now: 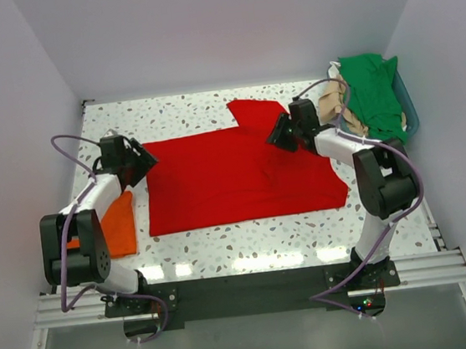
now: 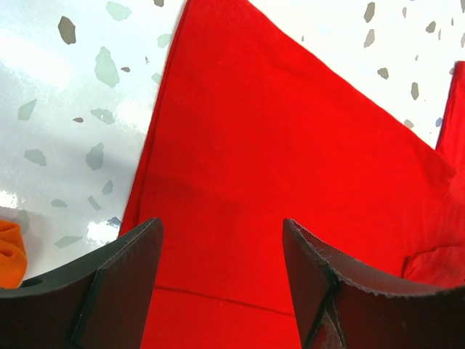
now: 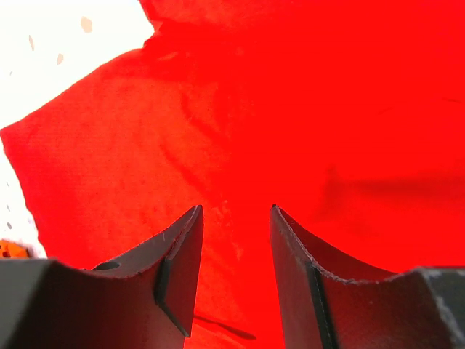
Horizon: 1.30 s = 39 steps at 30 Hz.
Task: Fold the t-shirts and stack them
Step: Fold the tshirt
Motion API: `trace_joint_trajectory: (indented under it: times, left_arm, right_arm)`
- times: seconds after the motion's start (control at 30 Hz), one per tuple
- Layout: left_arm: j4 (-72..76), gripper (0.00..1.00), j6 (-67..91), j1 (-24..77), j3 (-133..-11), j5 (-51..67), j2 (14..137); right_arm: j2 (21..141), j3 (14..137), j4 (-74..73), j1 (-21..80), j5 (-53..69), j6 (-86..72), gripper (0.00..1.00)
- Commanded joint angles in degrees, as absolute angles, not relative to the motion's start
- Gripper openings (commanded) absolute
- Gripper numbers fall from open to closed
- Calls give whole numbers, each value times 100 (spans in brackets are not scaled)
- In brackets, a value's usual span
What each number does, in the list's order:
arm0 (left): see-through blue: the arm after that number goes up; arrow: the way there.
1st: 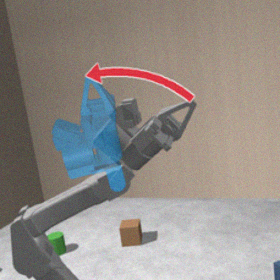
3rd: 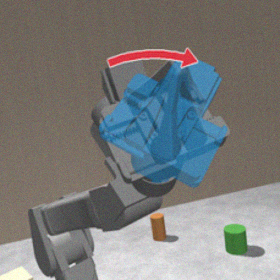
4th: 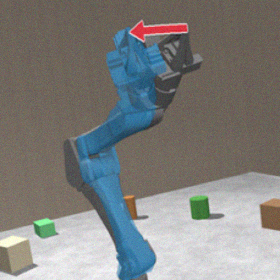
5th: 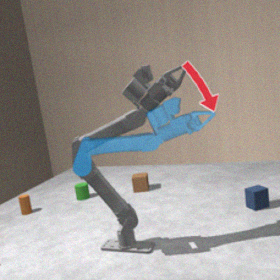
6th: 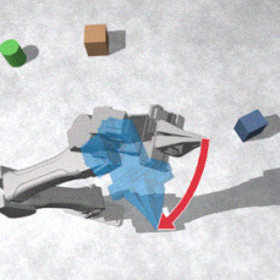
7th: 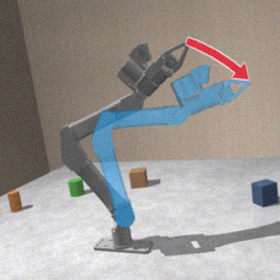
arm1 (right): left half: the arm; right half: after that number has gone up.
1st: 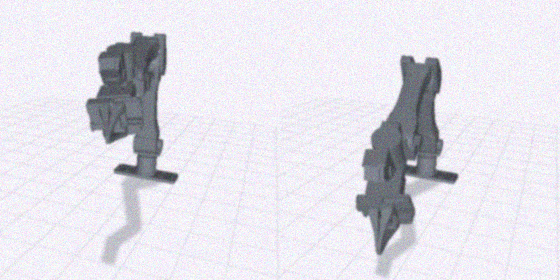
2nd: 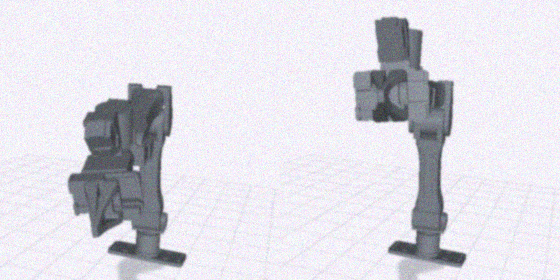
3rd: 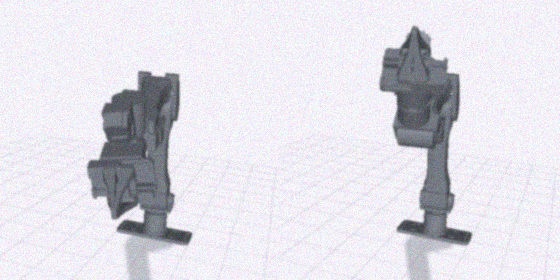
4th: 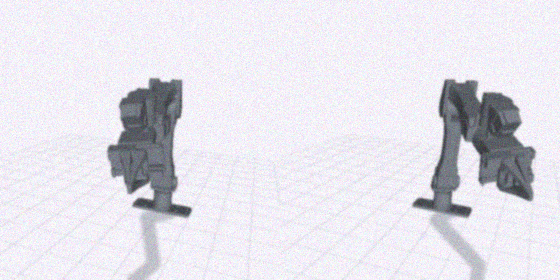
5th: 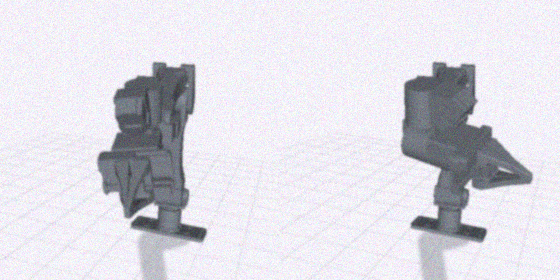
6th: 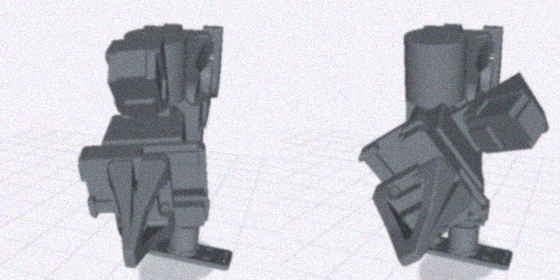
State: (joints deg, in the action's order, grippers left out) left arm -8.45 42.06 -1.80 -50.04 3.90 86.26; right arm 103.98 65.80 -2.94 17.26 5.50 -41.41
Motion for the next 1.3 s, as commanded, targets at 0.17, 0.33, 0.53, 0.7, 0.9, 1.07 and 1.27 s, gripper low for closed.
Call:
trace_joint_trajectory:
  times: [0.17, 0.33, 0.53, 0.7, 0.9, 1.07, 1.27]
  left_arm:
    - [-817, 72, 3973, -158, -5589, 369, 9070]
    - [-835, 71, 3964, -114, -5993, 316, 9641]
    - [-914, 68, 3885, -53, -6836, 80, 10370]
    - [-1107, 64, 3771, 105, -7400, -403, 10950]
    - [-1476, 59, 3428, 123, -8313, -1159, 11636]
    - [-1547, 59, 3200, 167, -8745, -1529, 11909]
    - [-1696, 58, 3085, 220, -9114, -1732, 12287]
  right_arm:
    - [10441, 7303, -605, 1407, 580, -3868, 46]
    - [10529, 7637, -826, 1354, 536, -3718, 46]
    - [10679, 8068, -1063, 1336, 466, -3472, 46]
    - [10872, 8366, -1160, 1310, 439, -3305, 46]
    - [11170, 8577, -1160, 1257, 413, -3164, 46]
    - [11540, 8780, -1134, 1187, 466, -3111, 46]
    - [11795, 9017, -1125, 1151, 536, -3129, 45]
